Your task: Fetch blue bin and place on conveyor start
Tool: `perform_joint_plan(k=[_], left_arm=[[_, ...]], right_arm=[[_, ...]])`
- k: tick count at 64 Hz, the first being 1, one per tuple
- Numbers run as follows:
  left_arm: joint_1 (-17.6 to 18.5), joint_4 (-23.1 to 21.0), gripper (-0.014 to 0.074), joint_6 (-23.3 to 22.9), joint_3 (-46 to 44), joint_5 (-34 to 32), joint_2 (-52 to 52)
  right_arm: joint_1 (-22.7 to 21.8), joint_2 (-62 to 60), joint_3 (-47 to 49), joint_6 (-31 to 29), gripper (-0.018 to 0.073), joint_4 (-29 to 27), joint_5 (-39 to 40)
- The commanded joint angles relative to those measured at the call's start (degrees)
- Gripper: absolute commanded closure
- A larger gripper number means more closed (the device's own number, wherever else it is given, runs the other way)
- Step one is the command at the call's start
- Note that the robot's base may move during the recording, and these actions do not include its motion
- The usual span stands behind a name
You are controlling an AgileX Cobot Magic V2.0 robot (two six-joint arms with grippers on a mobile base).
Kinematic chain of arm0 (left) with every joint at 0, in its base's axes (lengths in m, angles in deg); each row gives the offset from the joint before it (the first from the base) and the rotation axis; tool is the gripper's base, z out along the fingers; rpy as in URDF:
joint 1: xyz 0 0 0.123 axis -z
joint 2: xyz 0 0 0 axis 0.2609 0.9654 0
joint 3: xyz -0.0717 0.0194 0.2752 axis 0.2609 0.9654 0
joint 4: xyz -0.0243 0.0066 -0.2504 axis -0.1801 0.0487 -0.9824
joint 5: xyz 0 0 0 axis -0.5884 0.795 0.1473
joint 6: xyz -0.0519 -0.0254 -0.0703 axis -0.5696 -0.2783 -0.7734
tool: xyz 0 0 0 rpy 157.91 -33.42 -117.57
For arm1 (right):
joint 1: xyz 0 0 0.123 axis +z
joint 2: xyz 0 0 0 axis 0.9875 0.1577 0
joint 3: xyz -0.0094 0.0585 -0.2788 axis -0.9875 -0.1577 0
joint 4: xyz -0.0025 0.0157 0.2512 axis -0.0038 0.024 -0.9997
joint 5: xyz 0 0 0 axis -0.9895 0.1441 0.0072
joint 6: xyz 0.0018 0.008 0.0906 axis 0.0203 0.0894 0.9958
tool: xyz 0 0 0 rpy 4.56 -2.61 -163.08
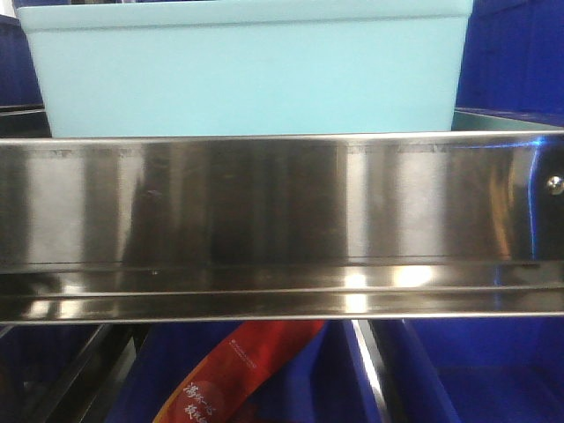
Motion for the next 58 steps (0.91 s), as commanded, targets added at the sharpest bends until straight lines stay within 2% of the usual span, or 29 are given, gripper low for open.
perform_joint_plan(k=[1, 18, 25, 33, 43, 50, 58], left_arm=[[-0.1, -0.3, 0.0707, 0.0, -0.1, -0.8, -0.3], [-0.1, 0.0, 0.0707, 0.0, -0.1, -1.5, -0.3], [-0.1, 0.1, 0.0707, 0.0, -2.1, -0.4, -0.3], [-0.1, 0.7, 0.0707, 0.0, -10.1, 10.9, -0.3], [-0.1, 5.2, 0.0707, 0.0, -20.3, 23.8, 0.0], [-0.1, 6.4, 0.0707, 1.1, -26.6, 28.1, 3.2], [-0.1, 6.3, 0.0707, 1.1, -32.2, 32.6, 8.9]], right_arm=[[-0.3, -0.2, 0.0, 0.0, 0.0726, -0.2, 1.0], [-0.3, -0.2, 0.0, 0.0, 0.0726, -0.2, 4.1], [-0.3, -0.2, 1.8, 0.0, 0.0726, -0.2, 2.8], [-0.3, -0.2, 9.6, 0.0, 0.0726, -0.2, -6.2], [-0.3, 0.8, 20.5, 0.0, 0.0726, -0.2, -20.0], [-0.3, 4.5, 26.7, 0.0, 0.0726, -0.2, -26.2], [-0.3, 9.7, 32.0, 0.0, 0.0726, -0.2, -28.4]])
